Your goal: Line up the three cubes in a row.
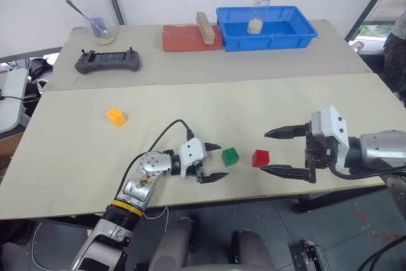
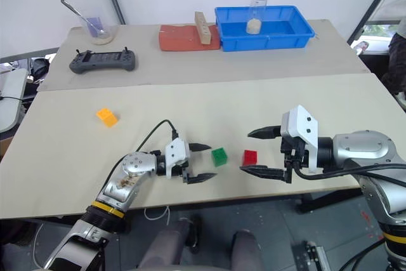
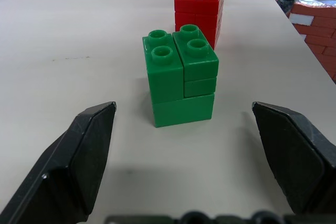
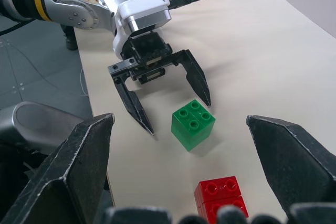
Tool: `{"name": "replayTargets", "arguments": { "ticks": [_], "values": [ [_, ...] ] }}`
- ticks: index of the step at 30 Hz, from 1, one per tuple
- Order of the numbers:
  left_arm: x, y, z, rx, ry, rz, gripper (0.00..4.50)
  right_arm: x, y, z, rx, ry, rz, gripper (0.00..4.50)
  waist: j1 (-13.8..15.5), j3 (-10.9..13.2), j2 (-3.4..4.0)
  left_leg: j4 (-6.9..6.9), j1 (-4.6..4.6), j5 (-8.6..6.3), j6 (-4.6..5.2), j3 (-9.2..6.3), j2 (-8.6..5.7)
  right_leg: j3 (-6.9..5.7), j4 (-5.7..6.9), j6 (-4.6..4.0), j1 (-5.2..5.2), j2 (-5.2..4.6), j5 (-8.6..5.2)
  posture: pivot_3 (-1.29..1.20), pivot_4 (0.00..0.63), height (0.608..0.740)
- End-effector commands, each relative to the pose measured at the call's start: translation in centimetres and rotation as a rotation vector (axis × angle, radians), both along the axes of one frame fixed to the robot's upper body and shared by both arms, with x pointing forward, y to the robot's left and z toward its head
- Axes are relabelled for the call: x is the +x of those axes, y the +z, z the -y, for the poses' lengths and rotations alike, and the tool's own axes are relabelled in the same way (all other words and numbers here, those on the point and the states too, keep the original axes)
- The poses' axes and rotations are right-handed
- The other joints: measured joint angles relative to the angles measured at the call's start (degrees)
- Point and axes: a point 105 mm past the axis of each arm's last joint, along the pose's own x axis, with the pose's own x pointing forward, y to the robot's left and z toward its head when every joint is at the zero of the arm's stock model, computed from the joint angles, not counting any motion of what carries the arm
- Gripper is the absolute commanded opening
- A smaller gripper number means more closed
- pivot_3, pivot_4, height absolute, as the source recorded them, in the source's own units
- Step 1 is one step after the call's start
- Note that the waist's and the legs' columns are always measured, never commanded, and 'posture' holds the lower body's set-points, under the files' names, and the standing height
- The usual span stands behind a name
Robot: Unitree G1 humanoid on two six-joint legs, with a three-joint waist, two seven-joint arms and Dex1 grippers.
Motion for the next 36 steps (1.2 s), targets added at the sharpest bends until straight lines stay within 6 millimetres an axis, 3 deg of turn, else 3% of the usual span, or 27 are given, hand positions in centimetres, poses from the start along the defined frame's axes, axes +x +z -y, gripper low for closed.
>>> {"name": "replayTargets", "arguments": {
  "ticks": [1,7,12,17,21,28,31,36],
  "values": [
    [0.0,0.0,-0.1,0.014,-0.008,0.001,4.47,-0.1,1.0,-0.5,0.007,0.02,0.04,4.5,-0.01,0.0,0.0,0.0,0.0,0.0,0.0,0.0,0.0,0.0,0.0,0.0,0.0,0.0,0.0,0.0,0.15,0.74],
    [0.6,1.2,-2.1,0.01,0.048,0.021,4.47,-0.1,1.4,-0.6,0.011,0.018,0.046,4.5,-0.12,0.0,0.0,0.0,0.0,0.0,0.0,0.0,0.04,-0.01,0.0,-0.01,-0.01,0.03,0.0,0.0,0.15,0.74],
    [0.9,4.7,-5.9,-0.032,0.165,0.054,4.47,0.0,2.0,-0.7,0.063,-0.017,0.035,4.5,-0.37,0.0,0.0,0.0,0.0,0.0,0.0,0.0,0.18,-0.09,0.02,0.04,-0.09,0.03,0.04,0.0,0.15,0.74],
    [1.5,6.5,-11.7,-0.094,0.518,0.081,4.47,0.8,2.6,-2.0,0.116,-0.033,0.06,4.5,-0.44,0.0,0.01,-0.02,0.02,0.0,-0.01,0.0,0.22,-0.01,0.02,0.05,-0.1,0.02,0.04,0.0,0.15,0.74],
    [1.5,6.0,-15.9,-0.148,0.887,0.136,4.47,1.5,3.6,-3.8,0.159,-0.013,0.07,4.5,-0.35,0.0,0.01,-0.02,0.02,0.0,-0.01,0.0,0.29,0.02,0.01,-0.01,-0.12,0.01,0.01,0.0,0.15,0.74],
    [0.9,4.3,-20.8,-0.203,1.379,0.173,4.47,1.7,4.9,-5.8,0.179,0.051,0.082,4.5,0.61,0.01,-0.01,-0.02,-0.01,0.0,-0.01,0.02,0.28,-0.05,0.01,-0.17,-0.14,-0.01,0.15,0.0,0.15,0.74],
    [0.9,3.5,-21.1,-0.189,1.408,0.169,4.47,1.8,5.1,-6.1,0.18,0.066,0.084,4.5,0.76,0.01,-0.01,-0.03,-0.01,-0.01,-0.02,0.08,0.28,-0.07,0.02,-0.2,-0.17,0.0,0.14,0.0,0.15,0.74],
    [2.0,3.2,-23.4,-0.154,1.327,0.161,4.47,2.1,4.8,-6.1,0.174,0.069,0.084,4.5,0.8,0.01,-0.01,-0.17,0.0,0.0,-0.02,0.53,0.37,-0.14,0.06,-0.3,-0.44,0.02,0.19,0.0,0.15,0.74]
  ]
}}
